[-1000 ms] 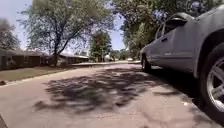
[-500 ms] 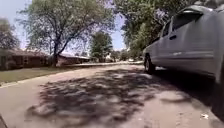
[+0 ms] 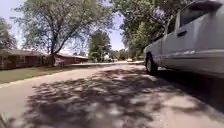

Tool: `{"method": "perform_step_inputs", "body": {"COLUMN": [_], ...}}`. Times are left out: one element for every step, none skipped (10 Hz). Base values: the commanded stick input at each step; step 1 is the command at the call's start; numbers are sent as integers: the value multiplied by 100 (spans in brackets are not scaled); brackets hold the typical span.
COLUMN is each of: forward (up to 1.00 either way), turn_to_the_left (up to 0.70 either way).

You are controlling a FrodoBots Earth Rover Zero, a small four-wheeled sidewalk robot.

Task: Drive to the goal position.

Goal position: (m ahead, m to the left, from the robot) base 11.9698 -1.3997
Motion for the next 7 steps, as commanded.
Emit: {"method": "perform_step_inputs", "body": {"forward": [70, 70, 70, 70, 70, 70, 70], "turn_to_the_left": [0, 0, 0, 0, 0, 0, 0]}}
